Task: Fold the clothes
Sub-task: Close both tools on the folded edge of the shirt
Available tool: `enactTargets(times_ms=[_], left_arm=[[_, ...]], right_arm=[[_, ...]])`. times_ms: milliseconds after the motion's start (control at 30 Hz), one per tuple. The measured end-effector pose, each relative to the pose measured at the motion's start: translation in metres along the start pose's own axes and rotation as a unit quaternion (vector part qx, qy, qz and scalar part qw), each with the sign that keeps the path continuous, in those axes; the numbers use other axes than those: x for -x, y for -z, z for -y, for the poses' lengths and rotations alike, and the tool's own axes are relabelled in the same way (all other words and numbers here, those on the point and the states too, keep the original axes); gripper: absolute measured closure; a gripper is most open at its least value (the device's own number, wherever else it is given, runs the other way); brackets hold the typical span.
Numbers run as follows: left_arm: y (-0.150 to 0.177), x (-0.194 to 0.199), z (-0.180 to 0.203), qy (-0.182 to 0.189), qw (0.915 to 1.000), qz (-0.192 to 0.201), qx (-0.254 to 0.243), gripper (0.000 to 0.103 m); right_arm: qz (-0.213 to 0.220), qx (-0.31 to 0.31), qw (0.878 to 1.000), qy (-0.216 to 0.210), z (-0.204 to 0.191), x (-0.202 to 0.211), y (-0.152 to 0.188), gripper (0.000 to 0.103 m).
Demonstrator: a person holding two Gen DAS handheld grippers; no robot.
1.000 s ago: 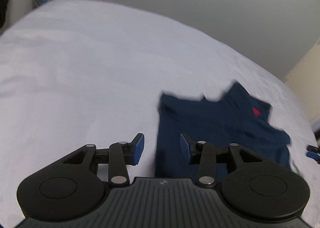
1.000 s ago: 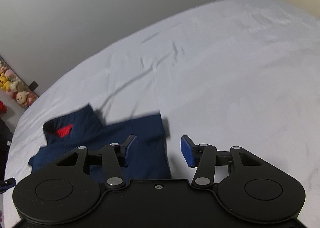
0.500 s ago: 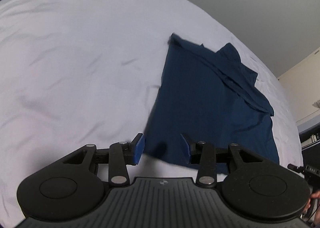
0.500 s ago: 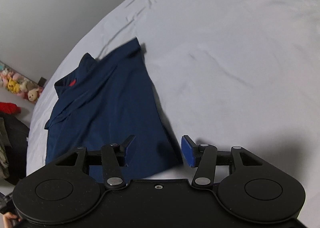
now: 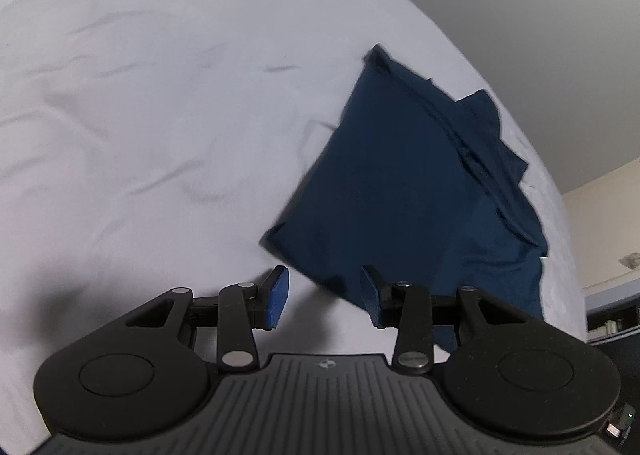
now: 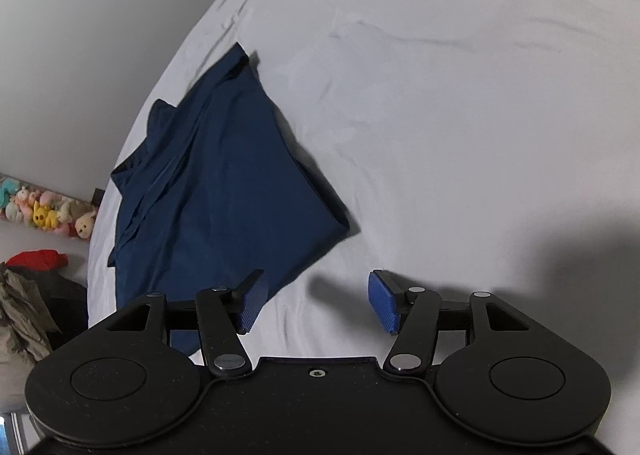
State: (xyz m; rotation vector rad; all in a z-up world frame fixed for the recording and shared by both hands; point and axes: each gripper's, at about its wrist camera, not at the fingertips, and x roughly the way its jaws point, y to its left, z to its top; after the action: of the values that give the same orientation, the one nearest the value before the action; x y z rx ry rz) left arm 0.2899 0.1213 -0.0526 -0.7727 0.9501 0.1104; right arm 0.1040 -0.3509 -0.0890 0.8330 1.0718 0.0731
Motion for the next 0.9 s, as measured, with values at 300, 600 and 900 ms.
enactTargets(times_ms=[300,600,900], left_arm=[[-0.003,-0.016,0.007,0.001,0.9999,0.016,-0.005,0.065],[-0.008,-0.024,0.013,-0.016,0.9994,0.028,-0.011,0.085],[-0.009,-0.019,0.02,-0.041,0.9975,0.032,-0.047,0.099]], right_arm=[[0.037,0.016,0.999,0.009,-0.018,-0.023,-0.009,0.046],[0.057,0.049,0.996,0.04,-0.028,-0.038,-0.014,0.087],[0.063,0.086,0.993,0.055,-0.039,-0.037,-0.011,0.1]])
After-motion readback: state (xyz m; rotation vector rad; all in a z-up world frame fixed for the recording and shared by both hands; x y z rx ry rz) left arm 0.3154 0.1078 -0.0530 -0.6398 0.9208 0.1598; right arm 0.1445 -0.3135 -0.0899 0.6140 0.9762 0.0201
